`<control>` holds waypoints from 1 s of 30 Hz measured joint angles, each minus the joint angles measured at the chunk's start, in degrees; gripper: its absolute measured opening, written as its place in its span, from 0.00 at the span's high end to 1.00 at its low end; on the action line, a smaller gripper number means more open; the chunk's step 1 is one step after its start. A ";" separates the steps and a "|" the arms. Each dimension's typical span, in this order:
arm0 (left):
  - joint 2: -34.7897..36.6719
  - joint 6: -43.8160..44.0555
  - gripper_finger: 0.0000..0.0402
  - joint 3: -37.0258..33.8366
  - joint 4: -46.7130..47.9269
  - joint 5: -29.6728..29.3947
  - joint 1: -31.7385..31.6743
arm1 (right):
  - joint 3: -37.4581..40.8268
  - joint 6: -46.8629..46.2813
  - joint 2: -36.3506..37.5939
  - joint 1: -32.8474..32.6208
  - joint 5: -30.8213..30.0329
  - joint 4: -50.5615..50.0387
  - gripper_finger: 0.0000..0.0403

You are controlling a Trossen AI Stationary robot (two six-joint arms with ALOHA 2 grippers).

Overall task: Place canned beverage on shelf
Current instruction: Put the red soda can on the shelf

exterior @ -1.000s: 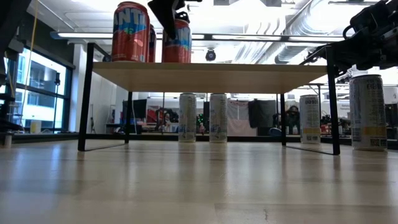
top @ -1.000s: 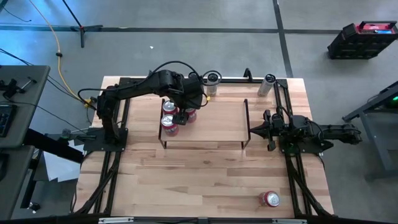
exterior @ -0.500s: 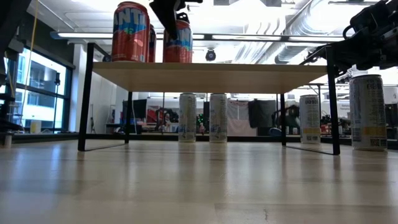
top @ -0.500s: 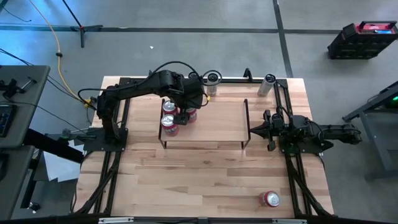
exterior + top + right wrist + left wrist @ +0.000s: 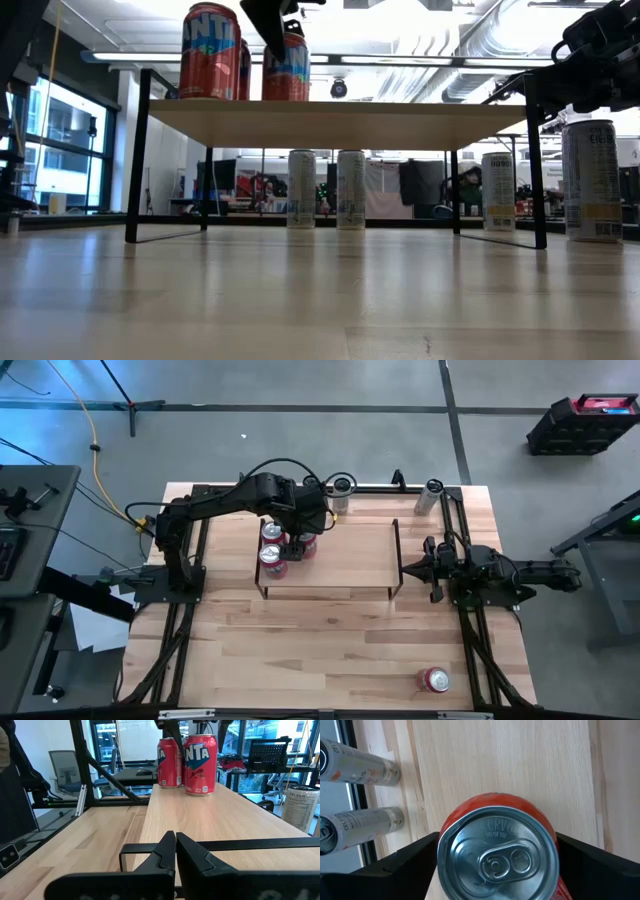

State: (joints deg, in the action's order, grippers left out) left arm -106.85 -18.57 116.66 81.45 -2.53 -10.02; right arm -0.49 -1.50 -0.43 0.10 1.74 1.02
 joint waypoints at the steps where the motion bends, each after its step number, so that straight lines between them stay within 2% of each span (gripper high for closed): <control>1: 0.00 0.00 0.09 0.00 0.02 -0.02 0.00 | 0.00 0.01 0.00 0.01 0.00 0.01 1.00; 8: 0.23 -0.11 0.08 0.00 0.11 -2.05 0.00 | 0.02 0.02 0.00 0.00 0.00 0.00 1.00; 27: 4.99 -0.55 0.07 0.00 -1.23 -2.30 1.95 | 0.00 0.02 0.00 0.01 0.00 0.02 1.00; 30: 5.64 -0.11 0.07 1.03 -1.99 -4.16 2.34 | 0.00 0.01 0.00 0.01 0.00 0.01 1.00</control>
State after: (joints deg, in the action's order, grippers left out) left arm -101.21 -18.68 117.69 79.46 -6.69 -7.68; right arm -0.49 -1.49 -0.43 0.11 1.74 1.03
